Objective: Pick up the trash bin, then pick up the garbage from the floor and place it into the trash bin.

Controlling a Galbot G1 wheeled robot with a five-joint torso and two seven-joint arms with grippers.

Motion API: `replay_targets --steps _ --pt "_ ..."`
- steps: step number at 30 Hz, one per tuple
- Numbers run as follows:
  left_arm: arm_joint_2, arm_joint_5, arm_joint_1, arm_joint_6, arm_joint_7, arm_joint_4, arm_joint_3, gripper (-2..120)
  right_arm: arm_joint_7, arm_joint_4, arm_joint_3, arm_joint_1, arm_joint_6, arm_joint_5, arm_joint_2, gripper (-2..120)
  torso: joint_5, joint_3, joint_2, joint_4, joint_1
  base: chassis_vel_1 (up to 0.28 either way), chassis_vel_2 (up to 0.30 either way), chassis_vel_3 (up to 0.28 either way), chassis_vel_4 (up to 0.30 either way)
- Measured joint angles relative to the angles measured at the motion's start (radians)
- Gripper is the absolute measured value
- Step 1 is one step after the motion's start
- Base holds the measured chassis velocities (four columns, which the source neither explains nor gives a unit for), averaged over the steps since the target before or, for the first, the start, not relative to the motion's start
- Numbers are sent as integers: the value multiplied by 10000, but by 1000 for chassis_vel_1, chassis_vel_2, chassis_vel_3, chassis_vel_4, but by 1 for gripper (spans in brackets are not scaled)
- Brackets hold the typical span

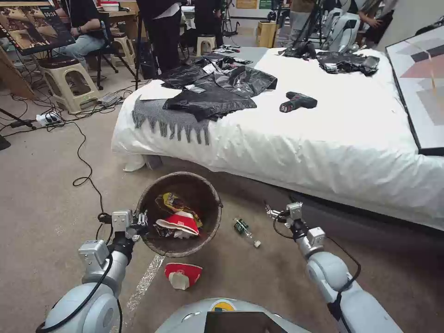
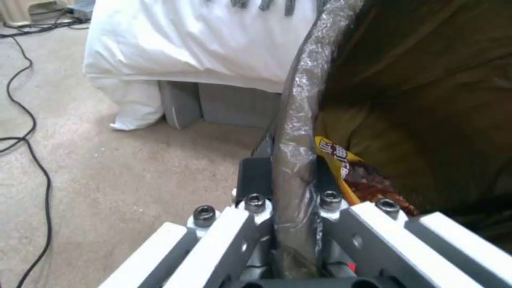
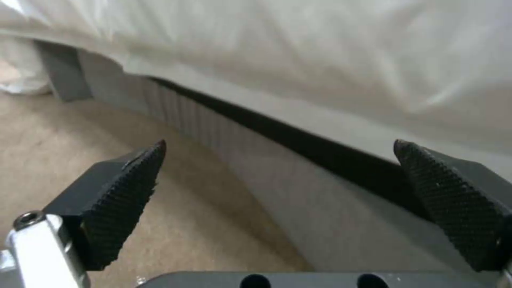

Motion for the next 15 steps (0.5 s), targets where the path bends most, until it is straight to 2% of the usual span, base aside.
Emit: replay_targets --steps 10,12,15 --pt "-91 -6 95 -19 -37 -157 -105 0 -326 -1613 -1912 1972 -327 750 -593 100 0 0 0 3 0 0 0 0 0" --pt "-91 -6 95 -19 -37 -157 -105 0 -326 -1613 -1912 1972 -327 750 -593 100 0 0 0 3 0 0 0 0 0" --pt "-143 0 148 -29 -76 -241 -128 0 -1080 -2426 -2351 2632 -619 1002 -754 100 -2 1 0 1 0 0 0 0 0"
